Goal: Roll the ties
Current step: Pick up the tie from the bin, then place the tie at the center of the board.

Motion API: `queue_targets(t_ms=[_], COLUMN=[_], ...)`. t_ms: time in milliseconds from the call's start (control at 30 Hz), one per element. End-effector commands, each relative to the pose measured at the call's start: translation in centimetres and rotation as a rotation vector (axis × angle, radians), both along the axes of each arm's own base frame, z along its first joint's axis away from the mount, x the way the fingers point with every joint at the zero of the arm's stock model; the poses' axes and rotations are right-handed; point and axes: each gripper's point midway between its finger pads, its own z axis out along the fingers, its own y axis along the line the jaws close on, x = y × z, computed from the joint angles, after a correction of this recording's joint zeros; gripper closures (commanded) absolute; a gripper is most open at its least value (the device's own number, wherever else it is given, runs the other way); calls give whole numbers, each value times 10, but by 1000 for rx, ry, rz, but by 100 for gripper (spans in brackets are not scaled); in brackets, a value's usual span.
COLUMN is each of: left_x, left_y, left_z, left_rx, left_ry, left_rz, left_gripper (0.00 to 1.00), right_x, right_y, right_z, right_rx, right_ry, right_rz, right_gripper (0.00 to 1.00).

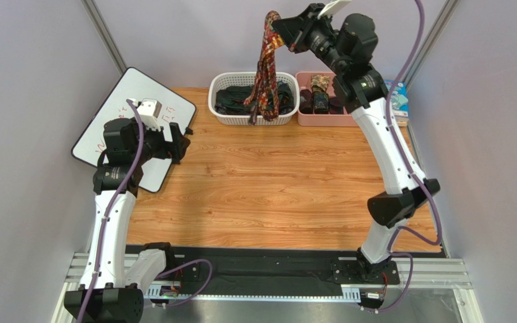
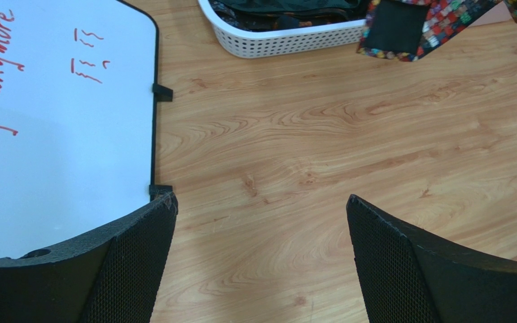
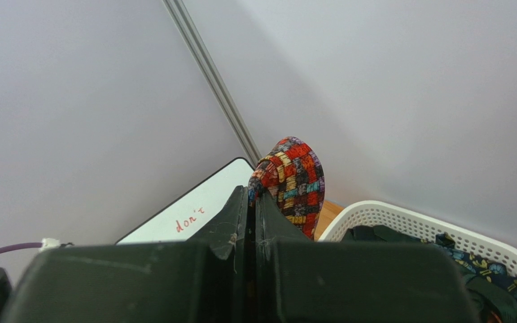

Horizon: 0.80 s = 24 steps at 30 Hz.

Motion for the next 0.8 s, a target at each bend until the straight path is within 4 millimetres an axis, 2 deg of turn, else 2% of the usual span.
queue_targets(t_ms=[0, 33, 67, 100, 133, 167, 200, 233, 300, 333, 367, 400, 433, 467, 500, 533, 567, 633, 667, 700, 733, 767], left_x=[-12, -17, -20, -22, -27, -28, -31, -34, -34, -34, -34, -35, -36, -36, -37, -37, -37, -37, -37, -37, -38, -37], left_y=[-12, -18, -20, -22, -26, -27, -29, -31, -28, -26, -26, -26, -26, -26, -25, -25, -24, -22, -22, -20, -21, -19], left_z=[20, 21, 21, 17, 17, 12, 10, 8, 3, 2, 2, 3, 4, 5, 7, 7, 8, 7, 8, 8, 9, 10], left_rx=[-19, -21, -5, 5, 7, 32, 44, 52, 89, 98, 105, 108, 109, 110, 111, 109, 109, 96, 90, 86, 62, 57], left_ry=[-49, -63, -77, -77, -88, -93, -100, -97, -102, -101, -103, -106, -108, -111, -118, -120, -119, -102, -97, -90, -78, -78], left_rz=[-71, -111, -142, -167, -197, -221, -243, -267, -270, -267, -269, -268, -268, -268, -261, -258, -251, -228, -219, -208, -193, -179], left_gripper=[1, 0, 0, 1, 0, 1, 1, 0, 1, 0, 1, 0, 0, 0, 0, 0, 1, 0, 0, 0, 1, 0], right_x=[-44, -47, -44, -60, -58, -61, -61, -63, -63, -57, -62, -58, -55, -65, -71, -78, -90, -110, -115, -137, -147, -146], right_y=[-12, -17, -18, -31, -40, -50, -55, -71, -83, -99, -98, -109, -110, -101, -98, -94, -79, -63, -53, -38, -29, -21], right_z=[-15, -26, -63, -61, -81, -92, -121, -123, -134, -133, -129, -119, -116, -113, -91, -95, -99, -96, -104, -120, -119, -135], right_rx=[-5, -21, -65, -87, -115, -132, -164, -187, -229, -257, -274, -290, -323, -341, -358, -407, -412, -448, -501, -534, -568, -646], right_ry=[100, 131, 207, 186, 221, 232, 283, 268, 270, 241, 210, 169, 130, 93, 21, -4, -24, -52, -116, -78, -120, -184], right_rz=[30, 17, 5, -5, -28, -46, -41, -63, -68, -88, -30, -37, -7, 104, 142, 207, 356, 480, 562, 661, 702, 730], right_gripper=[100, 100, 100, 100, 100, 100, 100, 100, 100, 100, 100, 100, 100, 100, 100, 100, 100, 100, 100, 100, 100, 100])
